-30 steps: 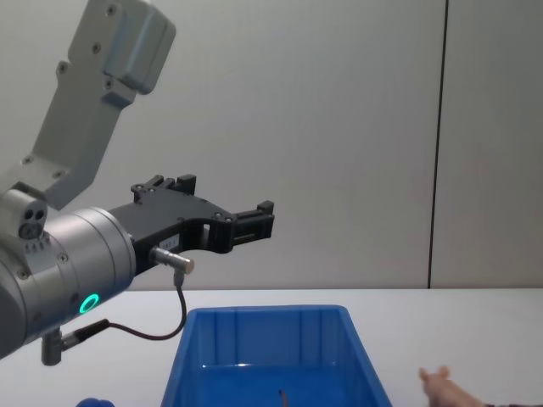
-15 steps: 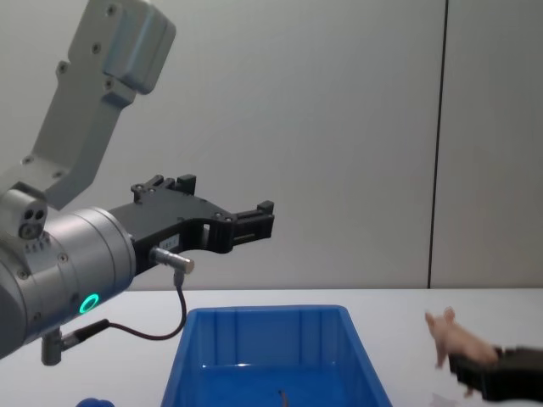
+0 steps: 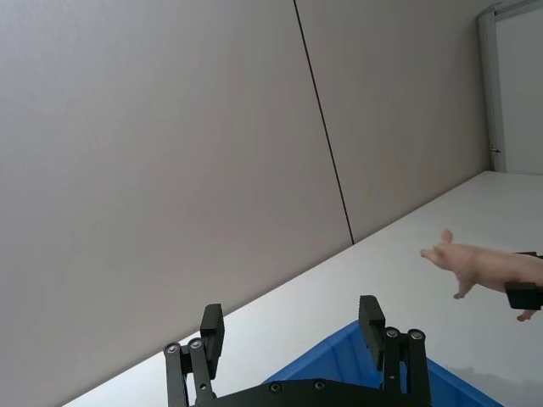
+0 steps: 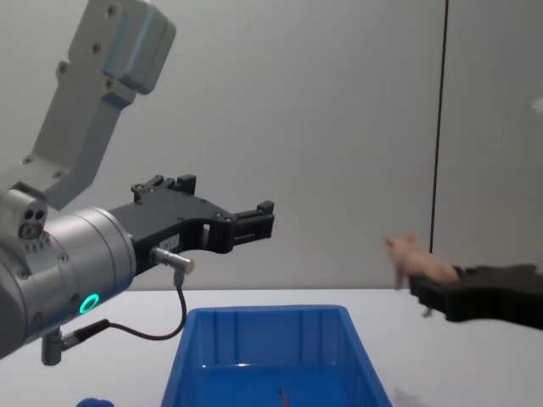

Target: Pick up the two dolls from the table and place them into the box.

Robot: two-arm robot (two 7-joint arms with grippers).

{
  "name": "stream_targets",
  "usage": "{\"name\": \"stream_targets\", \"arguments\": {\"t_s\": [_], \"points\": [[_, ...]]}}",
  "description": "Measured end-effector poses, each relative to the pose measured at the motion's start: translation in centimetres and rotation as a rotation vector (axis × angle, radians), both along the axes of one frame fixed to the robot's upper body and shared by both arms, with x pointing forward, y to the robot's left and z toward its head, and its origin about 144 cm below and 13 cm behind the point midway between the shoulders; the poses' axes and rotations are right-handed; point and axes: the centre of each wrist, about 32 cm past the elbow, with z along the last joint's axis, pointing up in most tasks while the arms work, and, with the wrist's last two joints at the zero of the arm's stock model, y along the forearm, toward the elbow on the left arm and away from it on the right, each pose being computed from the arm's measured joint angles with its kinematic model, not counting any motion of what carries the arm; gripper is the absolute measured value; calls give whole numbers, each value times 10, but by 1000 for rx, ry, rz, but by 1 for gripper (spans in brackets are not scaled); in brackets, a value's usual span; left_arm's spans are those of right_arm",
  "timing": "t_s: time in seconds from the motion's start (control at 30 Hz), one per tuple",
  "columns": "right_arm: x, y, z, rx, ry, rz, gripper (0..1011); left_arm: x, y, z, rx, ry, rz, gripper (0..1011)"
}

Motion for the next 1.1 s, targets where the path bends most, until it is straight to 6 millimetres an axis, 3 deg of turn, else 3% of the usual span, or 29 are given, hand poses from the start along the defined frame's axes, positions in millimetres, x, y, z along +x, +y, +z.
{"name": "stream_targets", "arguments": {"t_s": [0.53, 0.8, 1.1], "points": [[30, 29, 18, 24, 45, 207, 395, 0, 0, 0, 0, 0, 0, 1001], [46, 43, 18, 36, 89, 281, 652, 0, 0, 0, 0, 0, 0, 1001], [49, 37, 18, 35, 100, 288, 905, 0, 0, 0, 0, 0, 0, 1001]]}}
